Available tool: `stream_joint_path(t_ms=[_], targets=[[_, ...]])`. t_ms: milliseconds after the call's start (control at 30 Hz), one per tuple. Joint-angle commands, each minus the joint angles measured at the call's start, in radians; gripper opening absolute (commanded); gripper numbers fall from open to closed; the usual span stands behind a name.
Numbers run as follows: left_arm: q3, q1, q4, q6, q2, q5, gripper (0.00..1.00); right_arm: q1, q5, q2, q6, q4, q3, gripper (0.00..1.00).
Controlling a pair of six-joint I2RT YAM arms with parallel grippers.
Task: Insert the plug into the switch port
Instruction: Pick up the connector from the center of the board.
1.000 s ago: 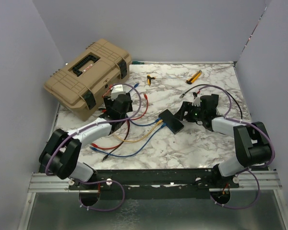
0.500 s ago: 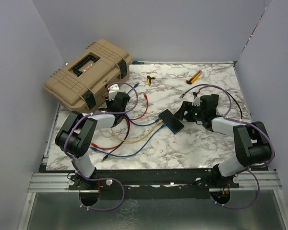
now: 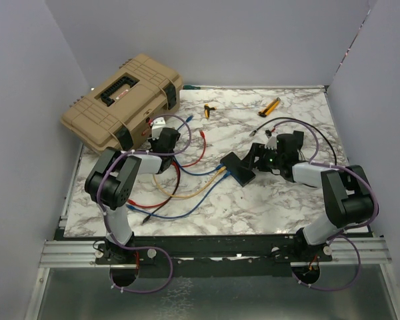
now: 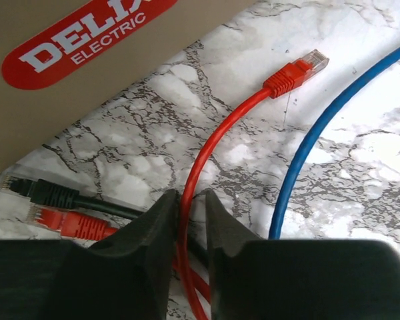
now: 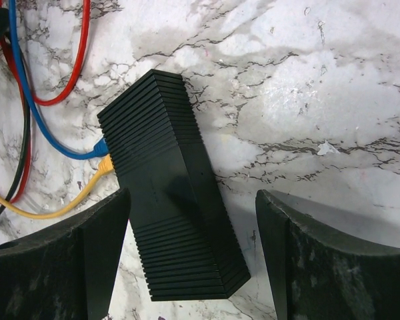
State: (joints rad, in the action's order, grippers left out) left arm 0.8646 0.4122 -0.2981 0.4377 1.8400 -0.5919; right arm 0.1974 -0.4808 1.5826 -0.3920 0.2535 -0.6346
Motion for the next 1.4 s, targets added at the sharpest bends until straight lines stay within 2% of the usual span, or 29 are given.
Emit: stream_joint_path(t_ms=[0,100,233,600,967,1167,1367], targets=[[0.015,-0.008,-0.01,0.012,0.017,0.041,0.19,0.0,-0.024,0.014,0.003,0.026,-0.008,0.79],[0.013,-0.008,-0.002,-0.004,-0.008,0.045,0.08,-0.001,-0.029,0.017,0.002,0.027,-0.008,0.79],[0.014,-0.007,0.019,-0.031,-0.072,0.038,0.0,0.0,-0.036,0.022,0.0,0.032,-0.007,0.79],[0.033,0.005,0.104,-0.092,-0.341,-0.046,0.0,0.0,-0.045,0.022,-0.001,0.034,-0.007,0.79],[0.158,0.047,0.213,-0.211,-0.597,-0.186,0.0,0.0,-0.05,0.016,-0.005,0.041,-0.005,0.79],[0.24,0.068,0.247,-0.259,-0.706,-0.207,0.0,0.0,-0.056,0.018,-0.011,0.049,-0.002,0.79],[0.264,0.088,0.257,-0.312,-0.807,-0.288,0.0,0.0,-0.055,0.014,-0.014,0.054,0.003,0.79]])
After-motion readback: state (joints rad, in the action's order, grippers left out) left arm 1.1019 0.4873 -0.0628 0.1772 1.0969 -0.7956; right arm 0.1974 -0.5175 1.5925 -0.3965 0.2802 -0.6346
